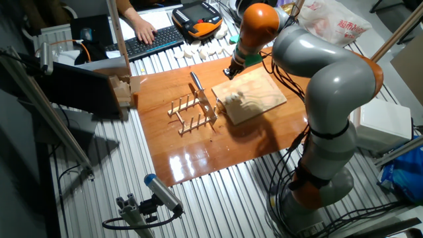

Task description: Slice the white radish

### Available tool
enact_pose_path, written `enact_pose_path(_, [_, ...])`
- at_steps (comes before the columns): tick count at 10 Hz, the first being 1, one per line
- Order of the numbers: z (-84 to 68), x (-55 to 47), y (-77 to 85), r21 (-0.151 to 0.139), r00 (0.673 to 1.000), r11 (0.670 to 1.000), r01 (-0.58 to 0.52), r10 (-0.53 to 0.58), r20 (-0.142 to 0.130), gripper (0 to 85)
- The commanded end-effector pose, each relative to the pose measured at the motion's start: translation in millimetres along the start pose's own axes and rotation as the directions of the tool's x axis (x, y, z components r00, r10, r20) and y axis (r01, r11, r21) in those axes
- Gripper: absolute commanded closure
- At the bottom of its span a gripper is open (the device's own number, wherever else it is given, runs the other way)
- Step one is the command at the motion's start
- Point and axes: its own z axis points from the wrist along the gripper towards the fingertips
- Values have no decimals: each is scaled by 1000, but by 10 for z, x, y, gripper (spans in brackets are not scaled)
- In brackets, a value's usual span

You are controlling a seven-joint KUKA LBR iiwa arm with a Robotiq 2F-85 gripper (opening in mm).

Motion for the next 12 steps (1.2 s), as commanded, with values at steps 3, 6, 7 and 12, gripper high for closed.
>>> enact_pose_path(3, [-3,-37,79,-16,1000,1000,1,-1,-4,850])
enact_pose_path(6, [50,-79,50,-32,999,999,2,-3,-48,850])
enact_pose_path(7, [72,-92,31,-26,997,1000,9,-11,-80,850])
enact_pose_path(12, [-29,-29,131,-8,994,1000,3,-3,-106,850])
